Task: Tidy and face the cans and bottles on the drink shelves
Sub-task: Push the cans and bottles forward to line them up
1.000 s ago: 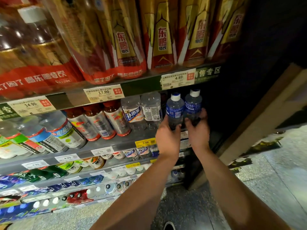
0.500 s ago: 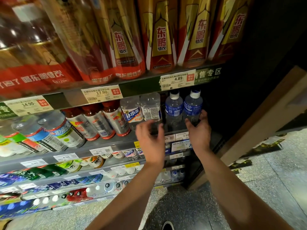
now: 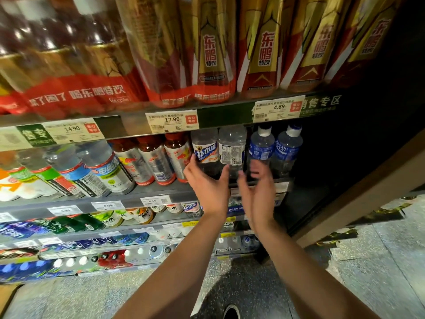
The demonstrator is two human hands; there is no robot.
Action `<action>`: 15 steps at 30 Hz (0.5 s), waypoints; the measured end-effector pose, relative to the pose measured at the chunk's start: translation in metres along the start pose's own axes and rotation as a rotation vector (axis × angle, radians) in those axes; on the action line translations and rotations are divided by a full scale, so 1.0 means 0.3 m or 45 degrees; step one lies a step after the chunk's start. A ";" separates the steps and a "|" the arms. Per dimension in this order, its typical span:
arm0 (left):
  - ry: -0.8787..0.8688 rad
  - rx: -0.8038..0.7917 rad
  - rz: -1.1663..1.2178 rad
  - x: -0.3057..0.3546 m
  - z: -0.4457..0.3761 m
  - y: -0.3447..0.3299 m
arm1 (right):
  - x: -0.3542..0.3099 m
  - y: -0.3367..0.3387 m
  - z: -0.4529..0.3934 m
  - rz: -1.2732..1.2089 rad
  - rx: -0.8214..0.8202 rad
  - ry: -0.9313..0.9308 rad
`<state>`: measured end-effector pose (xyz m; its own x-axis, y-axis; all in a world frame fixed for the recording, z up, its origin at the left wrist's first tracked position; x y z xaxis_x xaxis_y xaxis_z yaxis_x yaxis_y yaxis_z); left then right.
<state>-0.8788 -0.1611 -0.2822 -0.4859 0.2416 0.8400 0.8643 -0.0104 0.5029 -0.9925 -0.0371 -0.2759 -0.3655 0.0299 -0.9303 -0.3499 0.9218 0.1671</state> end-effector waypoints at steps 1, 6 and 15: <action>-0.011 0.006 -0.011 -0.001 -0.001 0.007 | -0.005 -0.042 0.007 0.029 -0.058 -0.004; -0.019 0.037 -0.075 -0.007 -0.003 0.043 | -0.010 -0.117 -0.007 0.129 0.049 0.003; -0.099 -0.022 -0.096 -0.023 -0.024 0.066 | -0.006 -0.162 -0.017 0.386 0.230 0.017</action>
<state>-0.8593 -0.1699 -0.2767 -0.5376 0.3169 0.7814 0.8228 -0.0055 0.5683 -0.9793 -0.0838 -0.2808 -0.4411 0.3090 -0.8426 -0.0660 0.9251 0.3738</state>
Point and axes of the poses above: each hand's wrist, its own z-axis away from the middle knuckle, its own y-axis out of the back of the hand, x = y × z, the point moved 8 cm from there along -z, towards the middle knuckle, and after that the axes turned 14 degrees about -z, right-handed, at the moved point
